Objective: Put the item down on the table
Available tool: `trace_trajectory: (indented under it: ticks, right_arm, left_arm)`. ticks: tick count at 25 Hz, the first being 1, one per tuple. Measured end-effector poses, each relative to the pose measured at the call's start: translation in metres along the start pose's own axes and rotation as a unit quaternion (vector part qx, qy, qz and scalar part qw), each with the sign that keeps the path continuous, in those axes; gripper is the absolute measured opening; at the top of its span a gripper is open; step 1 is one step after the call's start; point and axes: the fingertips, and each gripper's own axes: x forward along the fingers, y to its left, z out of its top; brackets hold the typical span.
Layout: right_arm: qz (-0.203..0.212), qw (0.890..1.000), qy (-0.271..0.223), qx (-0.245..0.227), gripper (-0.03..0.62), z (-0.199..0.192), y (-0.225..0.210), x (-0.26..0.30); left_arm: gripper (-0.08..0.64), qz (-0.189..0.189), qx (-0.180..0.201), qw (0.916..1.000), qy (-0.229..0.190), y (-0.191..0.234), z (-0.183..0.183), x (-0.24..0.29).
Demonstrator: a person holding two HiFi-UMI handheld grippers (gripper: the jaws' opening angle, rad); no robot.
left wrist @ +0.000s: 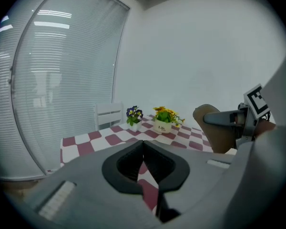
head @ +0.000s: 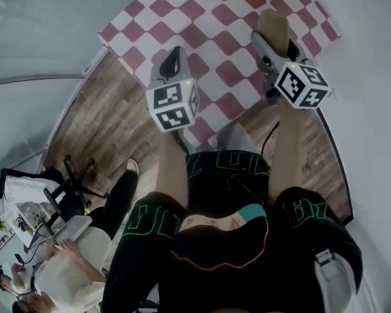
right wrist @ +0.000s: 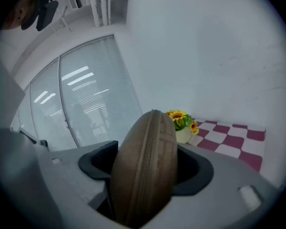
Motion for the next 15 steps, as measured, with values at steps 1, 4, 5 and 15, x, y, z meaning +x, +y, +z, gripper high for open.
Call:
trace_trajectory:
  ticks: [1,4,5,15]
  right_arm:
    - [0.007,1.000,0.010,0.002,0.342,-0.006,0.001,0.008]
    - [0.034,0.999,0.026,0.014,0.342,-0.019,0.012,0.031]
    - [0.042,0.999,0.029,0.014,0.342,-0.021,0.017,0.038]
    - [0.087,0.991,0.100,0.003,0.342,-0.062,0.043,0.086]
  left_arm:
    - [0.010,0.006,0.002,1.0000,0.007,0.001,-0.005,-0.001]
    - [0.010,0.020,0.006,0.9995,0.025,0.008,-0.015,-0.002]
    - [0.011,0.023,0.005,0.9993,0.028,0.011,-0.017,0.000]
    - [0.010,0.012,-0.014,0.9987,0.049,0.021,-0.033,0.030]
